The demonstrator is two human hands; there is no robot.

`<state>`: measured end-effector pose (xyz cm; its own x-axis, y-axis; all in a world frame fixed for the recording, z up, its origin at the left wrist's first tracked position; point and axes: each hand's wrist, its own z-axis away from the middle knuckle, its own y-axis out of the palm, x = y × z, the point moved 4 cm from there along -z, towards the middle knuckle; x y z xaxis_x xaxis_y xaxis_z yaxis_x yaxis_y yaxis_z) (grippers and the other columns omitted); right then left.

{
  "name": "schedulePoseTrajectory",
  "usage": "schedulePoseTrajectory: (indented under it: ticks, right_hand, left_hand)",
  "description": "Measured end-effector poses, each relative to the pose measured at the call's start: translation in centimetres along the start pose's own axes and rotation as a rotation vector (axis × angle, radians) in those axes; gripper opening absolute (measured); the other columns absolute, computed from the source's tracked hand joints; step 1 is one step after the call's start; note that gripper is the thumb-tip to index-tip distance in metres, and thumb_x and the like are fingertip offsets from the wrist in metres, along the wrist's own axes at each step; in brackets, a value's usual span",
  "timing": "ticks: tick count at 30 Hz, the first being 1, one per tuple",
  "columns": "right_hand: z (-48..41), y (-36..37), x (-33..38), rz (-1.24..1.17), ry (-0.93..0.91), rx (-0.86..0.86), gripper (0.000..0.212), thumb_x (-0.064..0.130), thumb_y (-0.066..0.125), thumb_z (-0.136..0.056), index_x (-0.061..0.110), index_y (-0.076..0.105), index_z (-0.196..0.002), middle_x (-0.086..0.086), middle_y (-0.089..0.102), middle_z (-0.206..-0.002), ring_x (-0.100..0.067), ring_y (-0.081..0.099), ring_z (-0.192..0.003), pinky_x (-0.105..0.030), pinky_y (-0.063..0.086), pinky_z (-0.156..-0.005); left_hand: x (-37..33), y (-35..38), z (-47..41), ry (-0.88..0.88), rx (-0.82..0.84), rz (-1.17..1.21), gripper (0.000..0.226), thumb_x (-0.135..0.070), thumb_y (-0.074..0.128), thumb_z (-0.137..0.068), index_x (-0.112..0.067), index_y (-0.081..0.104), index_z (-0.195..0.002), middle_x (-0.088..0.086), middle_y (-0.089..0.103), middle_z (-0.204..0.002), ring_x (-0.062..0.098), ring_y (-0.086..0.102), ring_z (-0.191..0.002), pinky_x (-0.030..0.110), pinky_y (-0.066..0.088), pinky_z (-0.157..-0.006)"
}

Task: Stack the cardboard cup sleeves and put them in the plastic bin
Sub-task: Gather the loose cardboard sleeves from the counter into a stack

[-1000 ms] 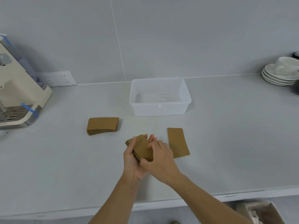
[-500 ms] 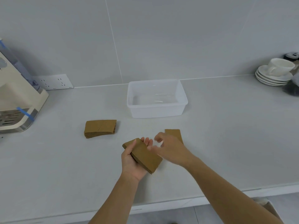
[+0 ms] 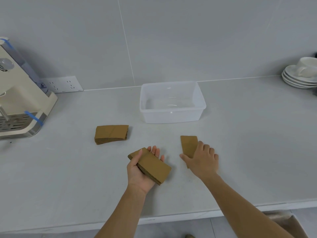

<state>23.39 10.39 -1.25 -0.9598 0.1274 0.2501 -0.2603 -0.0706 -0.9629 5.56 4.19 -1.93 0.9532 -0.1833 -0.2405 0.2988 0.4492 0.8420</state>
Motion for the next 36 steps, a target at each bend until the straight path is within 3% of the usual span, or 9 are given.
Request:
schedulePoseTrajectory:
  ticks: [7, 15, 20, 25, 31, 36]
  right_hand:
    - [0.4, -0.2, 0.7, 0.035, -0.037, -0.023, 0.045, 0.040, 0.047, -0.083, 0.009, 0.039, -0.114, -0.010, 0.050, -0.116, -0.026, 0.044, -0.107, -0.035, 0.036, -0.091]
    - [-0.2, -2.2, 2.0, -0.175, -0.042, 0.059, 0.050, 0.037, 0.057, -0.075, 0.009, 0.043, -0.114, -0.009, 0.049, -0.112, -0.027, 0.043, -0.106, -0.035, 0.033, -0.089]
    - [0.5, -4.5, 5.2, -0.389, -0.154, 0.091, 0.054, 0.034, 0.059, -0.074, 0.010, 0.043, -0.120, -0.007, 0.048, -0.115, -0.024, 0.040, -0.108, -0.036, 0.035, -0.093]
    - [3.0, -5.8, 8.7, -0.534, -0.325, 0.151, 0.049, 0.033, 0.059, -0.074, 0.017, 0.045, -0.117, 0.001, 0.047, -0.114, -0.016, 0.038, -0.107, -0.035, 0.037, -0.096]
    - [5.4, -4.3, 11.0, -0.474, -0.531, 0.252, 0.046, 0.033, 0.056, -0.076, 0.021, 0.044, -0.119, 0.004, 0.044, -0.116, -0.011, 0.036, -0.105, -0.028, 0.034, -0.095]
    - [5.7, -3.0, 11.0, -0.471, -0.570, 0.298, 0.050, 0.034, 0.055, -0.075, 0.022, 0.043, -0.122, 0.005, 0.042, -0.122, -0.011, 0.033, -0.109, -0.027, 0.029, -0.098]
  left_hand:
    - [-0.3, -0.2, -0.1, 0.002, 0.006, 0.022, 0.045, -0.025, 0.071, -0.068, -0.008, 0.062, -0.108, 0.010, 0.072, -0.098, 0.026, 0.070, -0.092, 0.046, 0.053, -0.085]
    - [-0.8, 0.5, -0.3, 0.013, 0.031, 0.029, 0.049, -0.026, 0.072, -0.067, -0.009, 0.061, -0.112, 0.010, 0.072, -0.101, 0.026, 0.069, -0.095, 0.046, 0.054, -0.082]
    - [-1.1, 0.7, -0.4, 0.016, 0.043, 0.040, 0.057, -0.031, 0.076, -0.065, -0.009, 0.061, -0.115, 0.011, 0.071, -0.107, 0.027, 0.068, -0.099, 0.047, 0.054, -0.085]
    - [-1.3, 0.8, -0.4, 0.018, 0.066, -0.005, 0.056, -0.036, 0.079, -0.060, -0.010, 0.067, -0.108, 0.011, 0.071, -0.111, 0.028, 0.069, -0.098, 0.045, 0.058, -0.073]
    - [-2.0, 0.3, -0.3, 0.050, 0.149, -0.063, 0.044, -0.043, 0.071, -0.069, -0.010, 0.074, -0.098, 0.012, 0.074, -0.100, 0.030, 0.069, -0.095, 0.044, 0.057, -0.079]
    - [-2.3, 0.1, 0.0, 0.036, 0.231, -0.047, 0.056, -0.044, 0.076, -0.066, -0.007, 0.069, -0.108, 0.009, 0.072, -0.105, 0.025, 0.065, -0.102, 0.042, 0.051, -0.094]
